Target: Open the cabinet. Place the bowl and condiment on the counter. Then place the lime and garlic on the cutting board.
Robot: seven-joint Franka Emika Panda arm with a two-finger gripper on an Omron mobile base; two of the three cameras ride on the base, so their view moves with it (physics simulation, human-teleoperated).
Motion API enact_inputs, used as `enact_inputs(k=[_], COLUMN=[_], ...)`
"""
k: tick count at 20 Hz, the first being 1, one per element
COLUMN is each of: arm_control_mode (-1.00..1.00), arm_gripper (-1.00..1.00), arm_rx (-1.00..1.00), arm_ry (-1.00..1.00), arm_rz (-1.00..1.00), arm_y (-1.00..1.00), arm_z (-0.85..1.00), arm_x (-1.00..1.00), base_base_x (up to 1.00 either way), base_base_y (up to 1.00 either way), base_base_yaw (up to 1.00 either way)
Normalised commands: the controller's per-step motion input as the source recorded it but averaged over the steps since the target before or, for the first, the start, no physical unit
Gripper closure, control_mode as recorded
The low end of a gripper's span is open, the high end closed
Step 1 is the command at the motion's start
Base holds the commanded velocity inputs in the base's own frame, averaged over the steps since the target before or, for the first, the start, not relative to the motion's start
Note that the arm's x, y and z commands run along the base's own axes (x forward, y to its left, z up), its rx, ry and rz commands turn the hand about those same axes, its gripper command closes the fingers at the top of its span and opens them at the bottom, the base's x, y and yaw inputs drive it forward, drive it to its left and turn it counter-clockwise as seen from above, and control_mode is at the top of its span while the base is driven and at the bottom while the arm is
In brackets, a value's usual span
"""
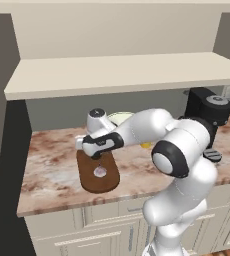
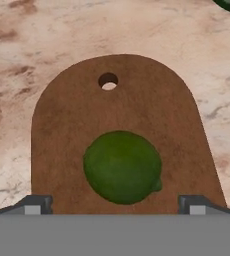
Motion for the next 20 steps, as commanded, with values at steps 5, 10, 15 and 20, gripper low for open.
enact_inputs(k=[5,10,15,20], arm_control_mode=[-1.00,-1.00,-1.00,-1.00], arm_gripper=[-1.00,-1.00,-1.00,-1.00], arm_rx=[0.00,0.00,0.00,0.00], arm_ry=[0.00,0.00,0.00,0.00], arm_rz=[0.00,0.00,0.00,0.00], arm_y=[0.00,-0.03,-0.05,-0.06], arm_z=[0.15,0.20,0.26,0.31], arm_x=[-0.17,-0.25,-0.27,-0.27], base_base_x=[0.00,0.00,0.00,0.00], base_base_y=[0.00,0.00,0.00,0.00], base_base_yaw=[0.00,0.00,0.00,0.00])
